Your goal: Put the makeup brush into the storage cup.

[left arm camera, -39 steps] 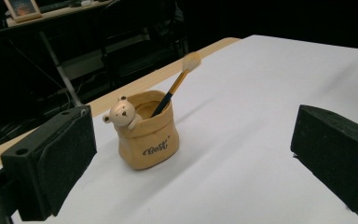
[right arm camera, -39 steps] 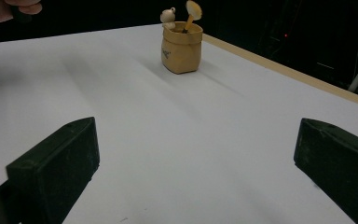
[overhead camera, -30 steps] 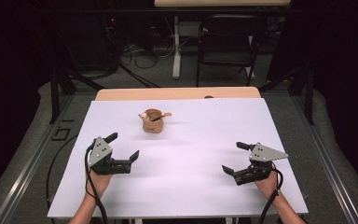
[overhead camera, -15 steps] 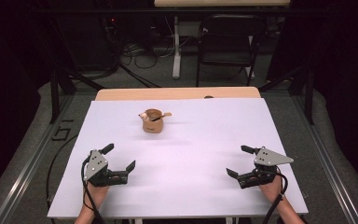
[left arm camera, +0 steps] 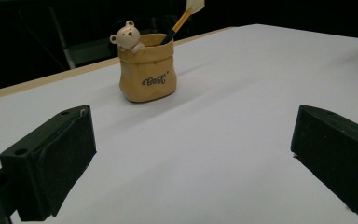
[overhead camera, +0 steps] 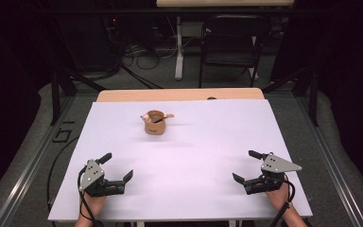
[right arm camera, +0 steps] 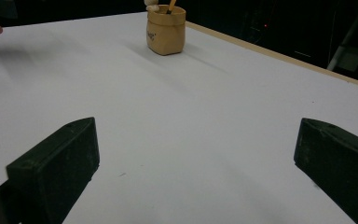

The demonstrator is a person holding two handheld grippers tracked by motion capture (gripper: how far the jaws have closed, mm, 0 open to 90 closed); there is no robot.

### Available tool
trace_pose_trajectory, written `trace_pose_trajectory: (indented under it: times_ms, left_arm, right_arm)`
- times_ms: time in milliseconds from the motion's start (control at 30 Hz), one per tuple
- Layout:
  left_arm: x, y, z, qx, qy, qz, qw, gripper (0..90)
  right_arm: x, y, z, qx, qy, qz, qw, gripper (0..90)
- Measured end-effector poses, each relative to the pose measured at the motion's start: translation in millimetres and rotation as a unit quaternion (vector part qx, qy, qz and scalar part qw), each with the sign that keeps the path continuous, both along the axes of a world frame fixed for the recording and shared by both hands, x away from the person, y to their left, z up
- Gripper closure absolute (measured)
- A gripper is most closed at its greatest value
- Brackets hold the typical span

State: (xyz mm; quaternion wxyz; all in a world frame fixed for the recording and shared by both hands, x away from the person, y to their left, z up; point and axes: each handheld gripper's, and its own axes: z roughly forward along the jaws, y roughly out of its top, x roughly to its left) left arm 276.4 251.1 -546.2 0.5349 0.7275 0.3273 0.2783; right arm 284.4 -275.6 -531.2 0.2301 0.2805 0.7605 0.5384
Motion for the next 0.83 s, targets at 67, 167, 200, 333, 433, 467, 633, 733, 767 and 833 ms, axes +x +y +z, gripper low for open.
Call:
trace_pose_trajectory:
  times_ms: [67,167,200,333,433,467,633,733,767,833]
  left_arm:
    - [-0.8,0.5,-1.1,0.003,0.001,0.001,1.0,0.0]
    - [-1.1,2.9,-3.2,0.004,0.007,0.0,1.0,0.0]
    - [-1.7,3.3,-4.0,0.002,0.009,0.002,1.0,0.0]
    - [-4.2,5.4,-5.6,0.006,0.012,0.0,0.9999,0.0]
    - [-6.1,7.3,-7.3,0.009,0.015,-0.002,0.9998,0.0]
    - [-6.5,8.5,-7.7,0.013,0.015,-0.003,0.9998,0.0]
    - [-7.4,8.9,-9.3,0.009,0.018,0.0,0.9998,0.0]
    - [-5.4,6.1,-10.9,0.016,0.02,-0.009,0.9996,0.0]
    - [-5.0,5.2,-11.0,0.015,0.02,-0.01,0.9996,0.0]
    - [-4.8,3.7,-11.0,0.017,0.02,-0.01,0.9996,0.0]
  right_arm:
    - [-1.9,-1.0,-1.0,-0.001,0.0,-0.002,1.0,0.0]
    - [-4.9,-3.2,-2.5,-0.005,0.001,-0.005,1.0,0.0]
    - [-5.8,-4.2,-2.7,-0.006,0.001,-0.005,1.0,0.0]
    - [-9.1,-6.3,-3.6,-0.01,0.002,-0.01,0.9999,0.0]
    - [-9.5,-5.6,-3.9,-0.01,0.002,-0.011,0.9999,0.0]
    - [-9.7,-5.1,-4.0,-0.012,0.005,-0.01,0.9999,0.0]
    - [-9.8,-3.6,-4.6,-0.017,0.007,-0.006,0.9998,0.0]
    - [-9.5,-3.4,-3.7,-0.017,0.004,-0.001,0.9998,0.0]
    - [-9.2,-3.1,-3.7,-0.016,0.003,0.0,0.9999,0.0]
    - [-9.2,-3.3,-3.3,-0.019,0.003,0.002,0.9998,0.0]
